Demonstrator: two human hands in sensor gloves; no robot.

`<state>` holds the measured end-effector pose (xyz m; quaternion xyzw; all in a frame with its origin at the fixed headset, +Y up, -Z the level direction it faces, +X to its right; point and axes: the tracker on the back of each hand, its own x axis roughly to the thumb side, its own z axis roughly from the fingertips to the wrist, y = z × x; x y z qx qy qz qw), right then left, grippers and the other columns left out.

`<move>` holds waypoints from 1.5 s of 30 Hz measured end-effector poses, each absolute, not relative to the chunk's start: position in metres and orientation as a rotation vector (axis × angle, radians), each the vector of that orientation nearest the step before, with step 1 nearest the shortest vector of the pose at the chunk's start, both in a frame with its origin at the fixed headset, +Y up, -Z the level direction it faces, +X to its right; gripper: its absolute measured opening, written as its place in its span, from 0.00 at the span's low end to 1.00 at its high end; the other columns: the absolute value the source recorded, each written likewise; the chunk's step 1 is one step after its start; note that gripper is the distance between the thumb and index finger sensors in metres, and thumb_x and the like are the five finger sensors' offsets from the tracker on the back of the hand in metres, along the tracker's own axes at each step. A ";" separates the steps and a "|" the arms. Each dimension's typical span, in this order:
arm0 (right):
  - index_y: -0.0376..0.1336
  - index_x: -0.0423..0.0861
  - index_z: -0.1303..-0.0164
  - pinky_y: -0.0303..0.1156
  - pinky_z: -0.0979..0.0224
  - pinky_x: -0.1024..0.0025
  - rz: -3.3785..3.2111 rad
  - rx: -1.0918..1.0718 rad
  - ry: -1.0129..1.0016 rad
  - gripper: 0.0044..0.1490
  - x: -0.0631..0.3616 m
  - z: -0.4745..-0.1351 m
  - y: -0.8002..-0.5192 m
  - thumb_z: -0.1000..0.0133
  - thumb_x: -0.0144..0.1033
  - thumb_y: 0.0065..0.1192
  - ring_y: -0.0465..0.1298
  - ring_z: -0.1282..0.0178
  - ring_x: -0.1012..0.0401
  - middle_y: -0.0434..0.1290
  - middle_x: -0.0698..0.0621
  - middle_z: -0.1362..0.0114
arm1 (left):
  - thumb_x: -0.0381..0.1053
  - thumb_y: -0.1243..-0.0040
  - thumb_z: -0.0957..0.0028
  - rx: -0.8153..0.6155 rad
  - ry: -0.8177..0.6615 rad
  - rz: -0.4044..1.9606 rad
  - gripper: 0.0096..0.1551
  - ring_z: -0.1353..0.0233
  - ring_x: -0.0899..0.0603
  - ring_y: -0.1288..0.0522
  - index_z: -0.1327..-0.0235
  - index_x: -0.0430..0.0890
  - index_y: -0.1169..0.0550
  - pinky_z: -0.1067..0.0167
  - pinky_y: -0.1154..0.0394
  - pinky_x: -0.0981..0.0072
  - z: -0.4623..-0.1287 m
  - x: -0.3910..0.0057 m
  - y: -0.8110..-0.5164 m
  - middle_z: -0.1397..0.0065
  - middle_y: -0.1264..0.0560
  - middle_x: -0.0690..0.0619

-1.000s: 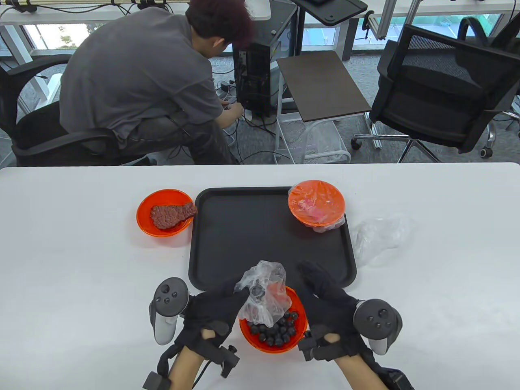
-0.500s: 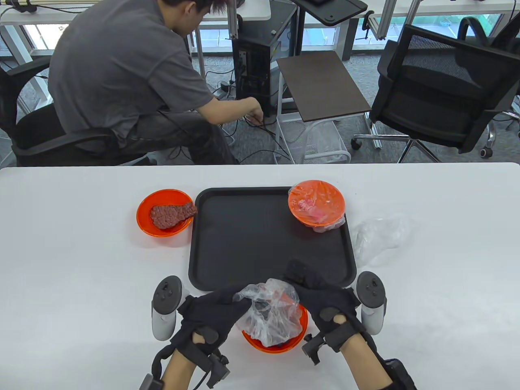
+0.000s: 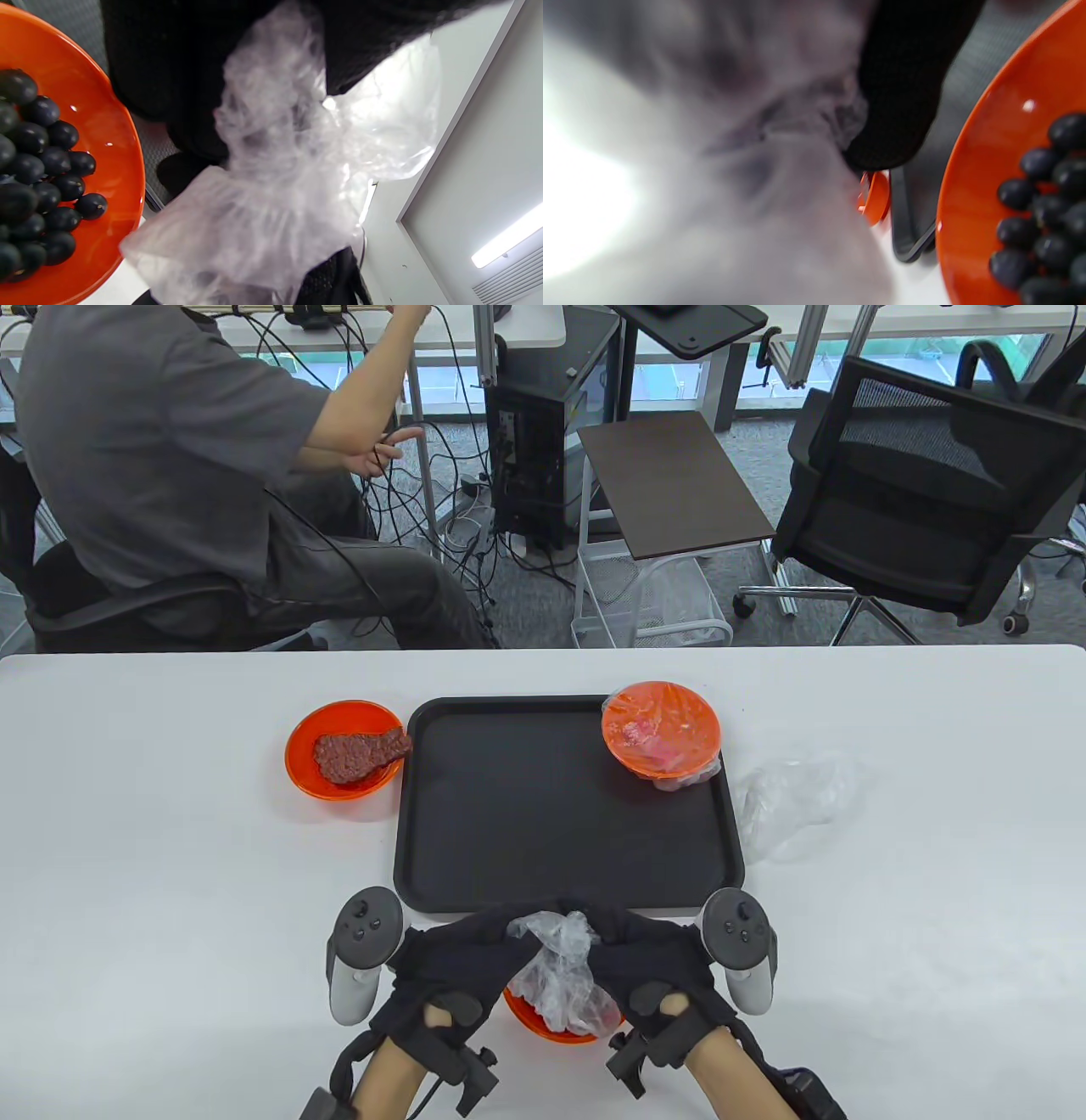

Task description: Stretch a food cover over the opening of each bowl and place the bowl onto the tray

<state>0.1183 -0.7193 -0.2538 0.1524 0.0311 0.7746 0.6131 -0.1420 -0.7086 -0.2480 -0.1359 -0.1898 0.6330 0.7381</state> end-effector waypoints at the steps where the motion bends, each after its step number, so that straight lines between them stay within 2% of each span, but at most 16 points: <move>1: 0.77 0.46 0.37 0.90 0.53 0.66 1.817 0.308 0.021 0.32 0.121 -0.252 -0.717 0.51 0.44 0.82 0.91 0.47 0.49 0.86 0.45 0.39 | 0.57 0.29 0.46 -0.297 -0.420 1.383 0.26 0.39 0.38 0.09 0.35 0.53 0.16 0.40 0.15 0.47 -0.248 -0.142 -0.709 0.35 0.11 0.51; 4: 0.80 0.47 0.42 0.91 0.58 0.69 1.843 0.253 -0.060 0.27 0.129 -0.250 -0.715 0.51 0.42 0.82 0.93 0.53 0.52 0.89 0.47 0.44 | 0.71 0.31 0.50 -0.277 -0.427 1.383 0.36 0.35 0.36 0.12 0.33 0.54 0.17 0.38 0.17 0.45 -0.247 -0.145 -0.709 0.31 0.14 0.50; 7: 0.80 0.48 0.43 0.91 0.59 0.71 1.737 0.259 -0.034 0.26 0.135 -0.252 -0.717 0.51 0.41 0.81 0.94 0.55 0.54 0.89 0.48 0.45 | 0.83 0.46 0.53 -0.268 -0.434 1.453 0.45 0.31 0.34 0.17 0.30 0.58 0.18 0.35 0.20 0.43 -0.248 -0.150 -0.712 0.26 0.18 0.49; 9: 0.80 0.48 0.43 0.91 0.59 0.71 1.632 0.292 0.026 0.26 0.134 -0.253 -0.720 0.51 0.41 0.81 0.93 0.55 0.54 0.89 0.48 0.45 | 0.82 0.57 0.49 -0.322 -0.431 1.554 0.46 0.26 0.33 0.22 0.28 0.59 0.20 0.31 0.23 0.42 -0.251 -0.151 -0.718 0.21 0.23 0.49; 10: 0.80 0.48 0.43 0.91 0.59 0.71 1.608 0.294 0.032 0.26 0.133 -0.253 -0.721 0.51 0.40 0.81 0.93 0.55 0.54 0.89 0.48 0.45 | 0.80 0.59 0.48 -0.343 -0.420 1.579 0.44 0.23 0.33 0.24 0.28 0.59 0.20 0.30 0.24 0.42 -0.251 -0.150 -0.720 0.19 0.25 0.49; 13: 0.80 0.49 0.42 0.91 0.58 0.71 1.597 0.335 0.054 0.26 0.126 -0.253 -0.721 0.51 0.40 0.80 0.93 0.54 0.54 0.89 0.48 0.44 | 0.74 0.48 0.42 -0.427 -0.398 1.600 0.37 0.16 0.34 0.31 0.20 0.61 0.28 0.25 0.28 0.43 -0.253 -0.143 -0.727 0.12 0.33 0.50; 15: 0.79 0.49 0.42 0.91 0.58 0.71 1.605 0.341 0.042 0.26 0.121 -0.250 -0.720 0.51 0.40 0.80 0.93 0.53 0.54 0.89 0.48 0.44 | 0.74 0.42 0.44 -0.503 -0.451 1.592 0.46 0.13 0.35 0.35 0.14 0.59 0.40 0.22 0.30 0.44 -0.253 -0.133 -0.730 0.09 0.39 0.49; 17: 0.79 0.48 0.42 0.91 0.58 0.71 1.606 0.343 0.013 0.26 0.115 -0.247 -0.718 0.50 0.40 0.80 0.93 0.53 0.53 0.89 0.47 0.44 | 0.75 0.37 0.46 -0.635 -0.519 1.611 0.59 0.10 0.34 0.42 0.14 0.54 0.53 0.19 0.36 0.43 -0.250 -0.120 -0.733 0.07 0.47 0.48; 19: 0.79 0.47 0.42 0.92 0.59 0.71 1.612 0.336 -0.031 0.26 0.112 -0.244 -0.716 0.50 0.39 0.80 0.93 0.53 0.53 0.89 0.47 0.44 | 0.74 0.33 0.47 -0.698 -0.545 1.602 0.66 0.10 0.33 0.46 0.16 0.51 0.60 0.18 0.38 0.42 -0.249 -0.111 -0.734 0.07 0.53 0.45; 21: 0.79 0.47 0.42 0.92 0.60 0.71 1.662 0.315 -0.095 0.26 0.110 -0.239 -0.713 0.50 0.39 0.80 0.94 0.55 0.53 0.89 0.46 0.44 | 0.72 0.30 0.48 -0.671 -0.539 1.530 0.69 0.10 0.33 0.43 0.19 0.50 0.63 0.19 0.35 0.43 -0.248 -0.107 -0.733 0.08 0.53 0.44; 24: 0.79 0.48 0.42 0.92 0.60 0.72 1.715 0.304 -0.141 0.26 0.111 -0.235 -0.711 0.50 0.39 0.80 0.94 0.55 0.54 0.89 0.47 0.45 | 0.65 0.27 0.49 -0.631 -0.488 1.513 0.65 0.14 0.34 0.34 0.18 0.48 0.57 0.24 0.27 0.47 -0.249 -0.109 -0.731 0.11 0.46 0.41; 27: 0.79 0.47 0.42 0.92 0.62 0.72 1.632 0.239 -0.102 0.26 0.115 -0.238 -0.717 0.50 0.39 0.80 0.95 0.57 0.55 0.90 0.46 0.46 | 0.55 0.26 0.46 -0.563 -0.407 1.555 0.50 0.21 0.35 0.22 0.18 0.47 0.43 0.34 0.17 0.49 -0.249 -0.113 -0.730 0.15 0.33 0.40; 30: 0.79 0.47 0.42 0.92 0.61 0.71 1.694 0.227 -0.133 0.26 0.116 -0.236 -0.718 0.50 0.40 0.81 0.95 0.57 0.54 0.90 0.46 0.46 | 0.54 0.27 0.46 -0.429 -0.304 1.471 0.39 0.31 0.38 0.12 0.23 0.48 0.31 0.43 0.10 0.53 -0.248 -0.118 -0.730 0.23 0.23 0.41; 34: 0.80 0.46 0.42 0.93 0.63 0.71 1.717 0.207 -0.164 0.26 0.118 -0.234 -0.715 0.50 0.39 0.81 0.95 0.58 0.54 0.90 0.45 0.46 | 0.54 0.30 0.46 -0.380 -0.253 1.513 0.32 0.35 0.38 0.10 0.27 0.48 0.24 0.48 0.09 0.54 -0.246 -0.121 -0.730 0.27 0.18 0.41; 40: 0.80 0.43 0.43 0.93 0.64 0.71 1.749 0.174 -0.190 0.27 0.129 -0.232 -0.715 0.51 0.38 0.80 0.95 0.59 0.54 0.90 0.44 0.47 | 0.56 0.34 0.44 -0.309 -0.195 1.599 0.27 0.37 0.39 0.09 0.33 0.49 0.18 0.47 0.09 0.53 -0.246 -0.139 -0.730 0.30 0.15 0.45; 45: 0.80 0.41 0.44 0.92 0.67 0.72 1.753 0.137 -0.149 0.27 0.139 -0.235 -0.721 0.51 0.37 0.80 0.95 0.63 0.55 0.90 0.43 0.50 | 0.58 0.37 0.43 -0.322 -0.154 1.826 0.25 0.40 0.41 0.09 0.35 0.51 0.19 0.45 0.11 0.55 -0.249 -0.159 -0.732 0.35 0.13 0.49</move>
